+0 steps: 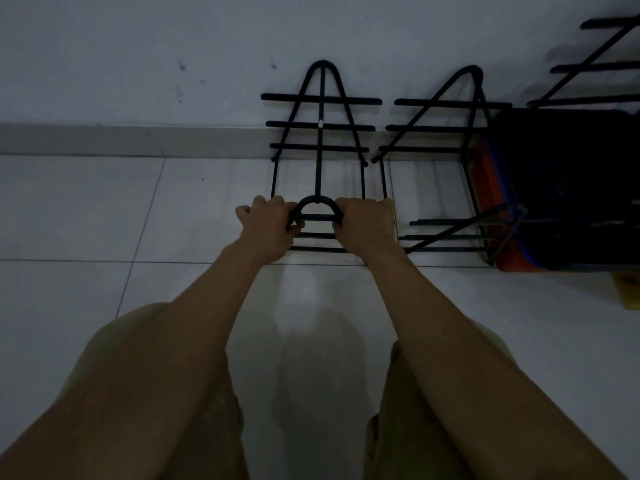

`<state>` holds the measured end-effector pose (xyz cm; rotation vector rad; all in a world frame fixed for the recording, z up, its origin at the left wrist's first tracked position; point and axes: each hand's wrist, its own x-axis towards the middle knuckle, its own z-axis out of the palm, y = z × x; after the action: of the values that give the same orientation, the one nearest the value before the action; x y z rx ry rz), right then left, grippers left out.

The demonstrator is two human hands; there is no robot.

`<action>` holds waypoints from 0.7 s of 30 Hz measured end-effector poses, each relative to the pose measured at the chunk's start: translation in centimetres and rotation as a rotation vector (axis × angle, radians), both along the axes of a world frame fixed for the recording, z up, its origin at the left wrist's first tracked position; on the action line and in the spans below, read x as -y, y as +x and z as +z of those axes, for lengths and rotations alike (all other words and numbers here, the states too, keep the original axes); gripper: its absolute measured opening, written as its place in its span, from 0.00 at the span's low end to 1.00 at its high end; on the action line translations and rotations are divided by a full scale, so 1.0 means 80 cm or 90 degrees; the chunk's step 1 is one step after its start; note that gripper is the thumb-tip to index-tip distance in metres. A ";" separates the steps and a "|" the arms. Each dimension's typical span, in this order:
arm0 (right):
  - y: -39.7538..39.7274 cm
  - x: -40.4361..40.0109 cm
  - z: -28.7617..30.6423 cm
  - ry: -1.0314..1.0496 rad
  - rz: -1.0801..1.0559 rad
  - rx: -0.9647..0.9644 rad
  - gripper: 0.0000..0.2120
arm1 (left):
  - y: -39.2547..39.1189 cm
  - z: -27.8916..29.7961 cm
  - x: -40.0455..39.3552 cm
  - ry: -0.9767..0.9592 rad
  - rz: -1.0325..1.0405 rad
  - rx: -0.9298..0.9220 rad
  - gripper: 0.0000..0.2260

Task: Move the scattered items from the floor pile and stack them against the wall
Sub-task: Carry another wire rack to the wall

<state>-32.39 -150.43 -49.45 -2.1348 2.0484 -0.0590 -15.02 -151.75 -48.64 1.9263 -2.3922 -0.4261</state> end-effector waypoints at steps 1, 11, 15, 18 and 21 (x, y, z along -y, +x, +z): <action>-0.001 0.000 0.001 0.009 -0.002 0.008 0.08 | 0.000 0.001 0.000 0.005 -0.001 -0.014 0.05; -0.018 -0.001 0.009 0.033 -0.056 0.009 0.10 | -0.012 0.009 -0.004 0.031 -0.040 -0.067 0.10; -0.017 0.000 0.005 0.014 -0.054 -0.002 0.09 | -0.009 0.006 -0.002 0.040 -0.038 -0.085 0.11; -0.018 0.001 0.011 0.064 -0.068 0.029 0.20 | -0.007 0.002 -0.003 0.041 -0.011 -0.087 0.15; -0.013 -0.012 0.044 0.134 -0.125 0.076 0.35 | -0.016 0.020 -0.020 -0.001 0.033 -0.127 0.22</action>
<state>-33.46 -149.45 -45.95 -1.7612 2.0851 0.0025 -16.27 -150.14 -47.03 1.8433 -2.2139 -0.5824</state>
